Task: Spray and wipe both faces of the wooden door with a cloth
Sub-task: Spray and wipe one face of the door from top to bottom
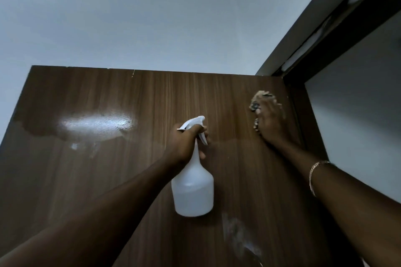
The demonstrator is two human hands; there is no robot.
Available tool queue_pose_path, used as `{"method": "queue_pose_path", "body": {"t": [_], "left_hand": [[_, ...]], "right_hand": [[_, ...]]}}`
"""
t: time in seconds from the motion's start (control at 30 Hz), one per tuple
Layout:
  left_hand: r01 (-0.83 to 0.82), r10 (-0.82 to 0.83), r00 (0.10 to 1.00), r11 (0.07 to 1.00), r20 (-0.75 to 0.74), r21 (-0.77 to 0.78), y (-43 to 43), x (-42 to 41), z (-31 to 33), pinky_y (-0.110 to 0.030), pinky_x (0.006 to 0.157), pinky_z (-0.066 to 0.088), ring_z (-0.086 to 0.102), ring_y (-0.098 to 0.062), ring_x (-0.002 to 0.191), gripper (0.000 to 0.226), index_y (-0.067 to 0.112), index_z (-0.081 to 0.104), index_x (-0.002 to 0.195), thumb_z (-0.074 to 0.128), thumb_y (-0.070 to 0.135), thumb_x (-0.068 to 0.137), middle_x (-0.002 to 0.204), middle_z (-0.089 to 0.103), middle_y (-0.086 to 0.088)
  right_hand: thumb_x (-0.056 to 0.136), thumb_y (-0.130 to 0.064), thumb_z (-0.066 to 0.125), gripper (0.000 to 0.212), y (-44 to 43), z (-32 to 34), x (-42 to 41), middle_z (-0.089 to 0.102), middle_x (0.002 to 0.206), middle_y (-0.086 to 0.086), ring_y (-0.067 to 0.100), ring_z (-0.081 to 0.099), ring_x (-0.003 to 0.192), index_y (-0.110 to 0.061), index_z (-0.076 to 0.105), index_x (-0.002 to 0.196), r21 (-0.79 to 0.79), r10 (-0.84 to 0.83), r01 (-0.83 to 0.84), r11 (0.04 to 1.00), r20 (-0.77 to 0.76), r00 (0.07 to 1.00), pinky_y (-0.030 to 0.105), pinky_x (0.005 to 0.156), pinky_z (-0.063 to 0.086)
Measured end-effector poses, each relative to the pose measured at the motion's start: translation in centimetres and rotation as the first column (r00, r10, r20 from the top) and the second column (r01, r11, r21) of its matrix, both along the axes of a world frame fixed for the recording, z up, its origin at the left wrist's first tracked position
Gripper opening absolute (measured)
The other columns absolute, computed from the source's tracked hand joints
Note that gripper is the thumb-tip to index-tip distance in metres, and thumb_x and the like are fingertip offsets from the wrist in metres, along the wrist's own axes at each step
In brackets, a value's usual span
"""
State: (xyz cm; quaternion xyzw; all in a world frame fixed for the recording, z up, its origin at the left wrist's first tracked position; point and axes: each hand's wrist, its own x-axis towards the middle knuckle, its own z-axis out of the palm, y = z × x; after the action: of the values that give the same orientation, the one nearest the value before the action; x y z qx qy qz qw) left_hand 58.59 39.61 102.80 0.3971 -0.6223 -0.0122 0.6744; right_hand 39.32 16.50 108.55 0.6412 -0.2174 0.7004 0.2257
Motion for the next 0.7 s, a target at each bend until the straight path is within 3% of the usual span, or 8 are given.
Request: {"method": "queue_pose_path", "body": {"t": [0.13,0.23,0.33,0.4,0.5,0.57,0.63,0.7], "left_hand": [[-0.027,0.027,0.999,1.0,-0.031,0.008,-2.4,-1.9,0.3,-0.027,0.046,0.05,0.062,-0.022,0.046,0.025,0.004,0.068,0.087,0.054,0.017,0.102,0.071,0.07,-0.014],[-0.013,0.013,0.993,1.0,-0.114,-0.001,-3.6,-3.0,1.0,-0.026,0.044,0.049,0.061,-0.019,0.046,0.024,0.007,0.067,0.088,0.053,0.02,0.103,0.068,0.066,-0.012],[0.01,-0.013,0.988,1.0,-0.156,-0.021,-3.6,-3.1,1.3,-0.023,0.041,0.048,0.062,-0.015,0.044,0.022,0.003,0.069,0.094,0.056,0.018,0.102,0.077,0.071,-0.014],[0.028,-0.032,0.991,0.999,-0.132,-0.03,-3.3,-2.8,1.4,-0.022,0.041,0.048,0.064,-0.012,0.047,0.023,-0.001,0.069,0.099,0.056,0.017,0.103,0.082,0.072,-0.015],[0.038,-0.041,0.995,0.998,-0.089,-0.04,-3.7,-2.3,1.3,-0.024,0.046,0.053,0.07,-0.017,0.067,0.021,0.001,0.067,0.102,0.054,0.017,0.104,0.088,0.072,-0.012],[0.027,-0.031,0.996,0.999,-0.082,-0.045,-4.3,-2.4,1.4,-0.027,0.049,0.054,0.071,-0.023,0.074,0.02,0.002,0.068,0.102,0.054,0.017,0.103,0.087,0.072,-0.012],[0.03,-0.036,0.995,0.998,-0.098,-0.059,-4.5,-2.6,1.5,-0.029,0.05,0.054,0.071,-0.025,0.073,0.02,0.002,0.069,0.103,0.055,0.016,0.102,0.085,0.072,-0.013],[0.024,-0.031,0.993,0.998,-0.114,-0.06,-4.8,-2.8,1.5,-0.029,0.048,0.054,0.07,-0.023,0.066,0.02,0.002,0.07,0.102,0.056,0.017,0.101,0.085,0.073,-0.015]], "right_hand": [[0.088,-0.028,0.043,0.055,-0.3,7.3,-0.2,0.046,0.152,0.011,0.03,0.035,0.144,-0.013,0.054,0.14,0.271,0.055,-0.121,0.955,0.237,0.97,0.047,0.12,0.022],[0.09,-0.038,0.036,0.054,2.4,7.9,3.8,0.057,0.14,0.008,0.028,0.051,0.132,-0.017,0.058,0.134,0.093,0.127,-0.12,0.988,-0.08,0.989,0.05,0.115,0.033],[0.099,-0.022,0.045,0.047,2.2,1.7,3.0,0.042,0.156,0.001,0.014,0.027,0.149,-0.02,0.049,0.146,-0.152,-0.013,-0.051,0.987,-0.392,0.92,0.041,0.123,0.016],[0.099,-0.016,0.046,0.043,-0.7,-0.3,-0.3,0.047,0.152,0.006,0.015,0.031,0.147,-0.018,0.053,0.142,-0.204,0.0,-0.05,0.978,-0.236,0.972,0.047,0.121,0.021],[0.096,-0.015,0.045,0.044,-2.5,4.5,-2.3,0.047,0.152,0.008,0.024,0.035,0.145,-0.016,0.055,0.139,0.06,0.015,-0.023,0.998,0.116,0.993,0.049,0.119,0.025],[0.095,-0.017,0.048,0.044,0.0,8.5,-0.1,0.047,0.151,0.009,0.027,0.037,0.143,-0.014,0.055,0.138,0.144,0.027,-0.053,0.988,0.172,0.985,0.045,0.118,0.026],[0.097,-0.021,0.047,0.04,3.1,8.4,3.0,0.054,0.143,0.012,0.029,0.046,0.135,-0.013,0.059,0.134,0.041,0.107,-0.106,0.993,-0.012,0.994,0.038,0.114,0.029],[0.1,-0.022,0.046,0.043,4.0,4.0,4.3,0.047,0.152,0.006,0.022,0.034,0.146,-0.018,0.051,0.143,-0.083,0.058,-0.086,0.993,-0.295,0.954,0.034,0.118,0.017]]}}
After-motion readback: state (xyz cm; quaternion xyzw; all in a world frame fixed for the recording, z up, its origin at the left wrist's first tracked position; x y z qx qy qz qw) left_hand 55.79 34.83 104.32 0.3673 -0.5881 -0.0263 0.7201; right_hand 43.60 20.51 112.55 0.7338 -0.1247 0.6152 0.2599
